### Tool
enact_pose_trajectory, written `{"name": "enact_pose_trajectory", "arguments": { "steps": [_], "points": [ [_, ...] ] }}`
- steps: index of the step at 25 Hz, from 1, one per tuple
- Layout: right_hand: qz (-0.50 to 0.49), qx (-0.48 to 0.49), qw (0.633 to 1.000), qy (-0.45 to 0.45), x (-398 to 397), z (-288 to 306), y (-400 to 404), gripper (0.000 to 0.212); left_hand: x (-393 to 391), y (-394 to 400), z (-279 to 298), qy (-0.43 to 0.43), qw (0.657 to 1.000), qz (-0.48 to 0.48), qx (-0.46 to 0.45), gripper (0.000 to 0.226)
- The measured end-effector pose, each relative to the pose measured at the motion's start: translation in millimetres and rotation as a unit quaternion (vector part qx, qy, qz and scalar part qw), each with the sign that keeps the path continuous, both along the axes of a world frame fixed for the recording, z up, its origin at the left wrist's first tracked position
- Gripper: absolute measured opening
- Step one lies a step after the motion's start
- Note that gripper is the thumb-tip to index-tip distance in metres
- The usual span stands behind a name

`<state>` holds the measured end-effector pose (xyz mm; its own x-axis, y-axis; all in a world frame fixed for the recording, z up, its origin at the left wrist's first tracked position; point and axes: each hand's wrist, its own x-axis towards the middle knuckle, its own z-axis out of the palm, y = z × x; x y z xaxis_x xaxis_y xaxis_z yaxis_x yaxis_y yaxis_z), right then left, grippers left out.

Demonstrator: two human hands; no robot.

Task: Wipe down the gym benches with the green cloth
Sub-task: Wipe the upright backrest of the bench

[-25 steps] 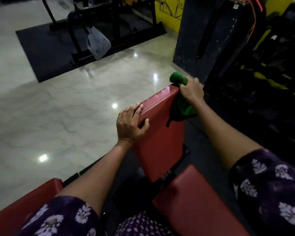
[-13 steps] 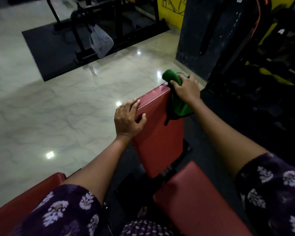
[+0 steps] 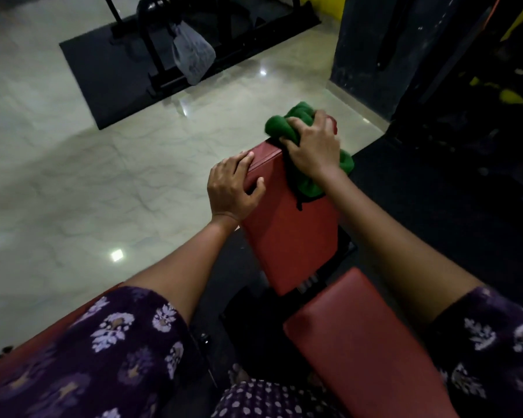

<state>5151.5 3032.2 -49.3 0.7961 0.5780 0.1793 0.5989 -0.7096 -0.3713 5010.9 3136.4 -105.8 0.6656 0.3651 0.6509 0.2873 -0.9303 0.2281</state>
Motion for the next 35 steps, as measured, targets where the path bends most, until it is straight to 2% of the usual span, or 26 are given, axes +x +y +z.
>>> {"name": "enact_pose_trajectory", "arguments": {
  "steps": [3, 7, 10, 13, 15, 16, 17, 18, 19, 21, 22, 23, 24, 26, 27, 28, 29, 31, 32, 33, 35],
  "points": [
    [0.054, 0.03, 0.998, 0.032, -1.2, -4.4, -12.3, 0.049, -2.9, 1.6, -2.4, 0.014, 1.0, -0.005, -0.023, 0.042],
    [-0.041, 0.057, 0.995, 0.067, -7.4, -3.5, -10.3, 0.049, -2.3, -0.8, 3.5, 0.051, 0.995, -0.044, -0.068, 0.046],
    [-0.05, 0.064, 0.996, 0.046, -39.2, -7.3, 2.0, 0.048, -11.0, 2.0, 12.0, 0.052, 0.978, -0.114, -0.164, 0.051],
    [-0.076, 0.131, 0.987, 0.061, -66.0, -19.9, 2.5, 0.047, -24.6, 19.1, 35.1, 0.064, 0.914, -0.203, -0.347, 0.047],
    [-0.128, 0.227, 0.964, 0.06, -90.3, -31.7, 10.9, 0.048, -27.7, 33.8, 45.7, 0.076, 0.837, -0.223, -0.494, 0.046],
    [-0.158, 0.277, 0.946, 0.064, -106.9, -38.4, 17.4, 0.05, -26.9, 37.0, 48.6, 0.053, 0.792, -0.229, -0.564, 0.048],
    [-0.186, 0.317, 0.928, 0.066, -125.6, -46.3, 24.2, 0.052, -24.0, 39.7, 49.0, 0.038, 0.768, -0.22, -0.6, 0.048],
    [-0.204, 0.344, 0.915, 0.061, -145.3, -57.0, 30.5, 0.055, -22.8, 41.2, 48.6, 0.04, 0.774, -0.212, -0.595, 0.044],
    [-0.213, 0.357, 0.908, 0.05, -163.6, -70.7, 36.7, 0.056, -22.9, 42.0, 46.7, 0.056, 0.811, -0.212, -0.543, 0.039],
    [-0.24, 0.347, 0.906, 0.043, -191.3, -99.1, 45.7, 0.054, -22.7, 46.6, 40.1, 0.09, 0.892, -0.224, -0.382, 0.034],
    [-0.283, 0.339, 0.894, 0.069, -193.8, -110.2, 45.4, 0.054, -19.7, 46.6, 40.3, 0.099, 0.919, -0.217, -0.314, 0.034],
    [-0.342, 0.339, 0.867, 0.128, -189.3, -115.7, 44.4, 0.055, -15.6, 46.4, 43.7, 0.104, 0.937, -0.207, -0.261, 0.033],
    [-0.396, 0.348, 0.824, 0.209, -180.5, -117.1, 41.7, 0.056, -10.8, 43.2, 48.7, 0.116, 0.949, -0.197, -0.216, 0.034],
    [-0.456, 0.396, 0.724, 0.333, -159.7, -109.8, 37.1, 0.059, 3.5, 34.9, 54.1, 0.186, 0.948, -0.207, -0.156, 0.044],
    [-0.455, 0.415, 0.707, 0.349, -156.5, -100.2, 39.4, 0.059, 8.9, 31.5, 54.0, 0.233, 0.94, -0.21, -0.134, 0.05],
    [-0.444, 0.428, 0.715, 0.33, -157.9, -90.6, 45.2, 0.059, 12.1, 29.3, 52.8, 0.267, 0.935, -0.205, -0.112, 0.053],
    [-0.424, 0.435, 0.744, 0.277, -163.1, -84.9, 52.4, 0.059, 13.3, 29.0, 50.6, 0.283, 0.933, -0.202, -0.092, 0.053],
    [-0.37, 0.444, 0.8, 0.158, -180.3, -90.7, 61.2, 0.059, 14.3, 31.6, 42.8, 0.282, 0.933, -0.216, -0.055, 0.053],
    [-0.36, 0.443, 0.81, 0.137, -185.3, -101.4, 61.4, 0.059, 14.7, 33.1, 39.0, 0.273, 0.935, -0.224, -0.026, 0.053],
    [-0.37, 0.439, 0.805, 0.15, -181.7, -112.4, 55.8, 0.059, 15.9, 34.1, 34.7, 0.267, 0.937, -0.227, 0.005, 0.053],
    [-0.44, 0.429, 0.747, 0.254, -156.2, -128.7, 37.0, 0.062, 18.0, 33.7, 30.0, 0.267, 0.938, -0.215, 0.048, 0.055]
  ]
}}
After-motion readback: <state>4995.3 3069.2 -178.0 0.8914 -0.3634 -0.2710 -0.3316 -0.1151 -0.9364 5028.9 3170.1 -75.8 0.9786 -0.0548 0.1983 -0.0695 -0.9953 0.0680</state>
